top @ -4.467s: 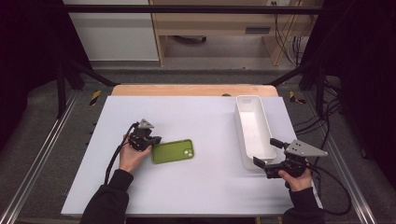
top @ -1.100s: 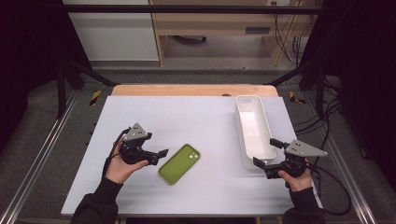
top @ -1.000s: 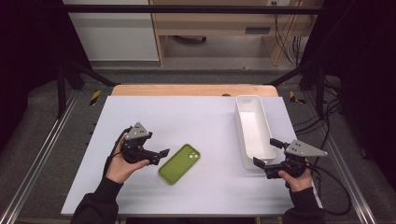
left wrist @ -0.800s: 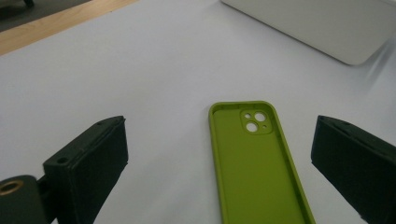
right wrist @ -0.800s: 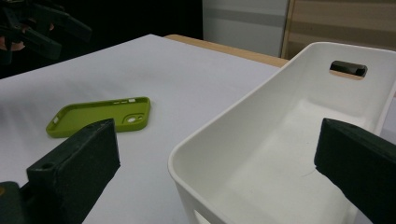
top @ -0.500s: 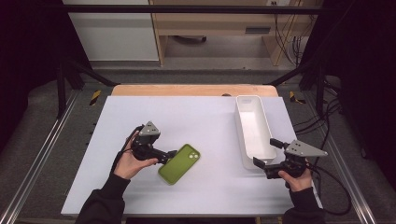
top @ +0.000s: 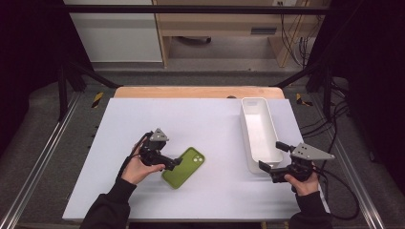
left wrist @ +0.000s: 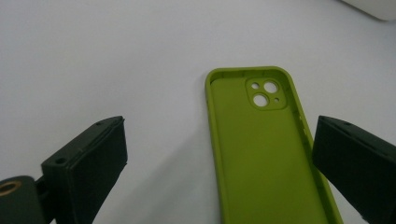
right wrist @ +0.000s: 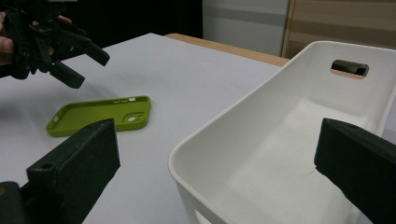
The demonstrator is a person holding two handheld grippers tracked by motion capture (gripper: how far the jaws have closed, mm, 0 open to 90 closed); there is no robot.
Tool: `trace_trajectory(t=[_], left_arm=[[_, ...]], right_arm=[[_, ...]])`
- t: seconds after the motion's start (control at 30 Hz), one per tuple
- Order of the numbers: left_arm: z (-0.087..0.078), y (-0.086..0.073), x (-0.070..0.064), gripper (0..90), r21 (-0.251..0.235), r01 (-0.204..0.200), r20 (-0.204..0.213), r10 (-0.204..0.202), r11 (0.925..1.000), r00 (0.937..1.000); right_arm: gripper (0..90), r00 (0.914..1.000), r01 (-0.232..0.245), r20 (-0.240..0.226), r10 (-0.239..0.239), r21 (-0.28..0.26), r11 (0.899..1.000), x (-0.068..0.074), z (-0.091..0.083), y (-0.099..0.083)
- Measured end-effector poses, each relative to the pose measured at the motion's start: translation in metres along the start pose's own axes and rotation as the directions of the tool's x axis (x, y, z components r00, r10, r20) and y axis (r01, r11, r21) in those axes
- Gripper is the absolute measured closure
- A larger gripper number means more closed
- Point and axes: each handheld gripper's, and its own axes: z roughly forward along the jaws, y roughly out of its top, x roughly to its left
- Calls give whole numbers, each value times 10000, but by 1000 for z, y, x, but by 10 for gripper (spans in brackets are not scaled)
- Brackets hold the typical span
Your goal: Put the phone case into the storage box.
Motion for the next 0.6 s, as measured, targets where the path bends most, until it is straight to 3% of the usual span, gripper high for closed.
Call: trace_trajectory(t=[0.3, 0.6], left_arm=[[10, -6, -1, 46, 400, 62, 97, -66, 9992, 9999], [15, -13, -2, 169, 643, 335, 84, -341, 9974, 9994]], right_arm=[[5, 10000, -8, -17, 8, 19, 10000, 0, 0, 0], [5, 10000, 4, -17, -4, 38, 10000, 0, 1, 0]])
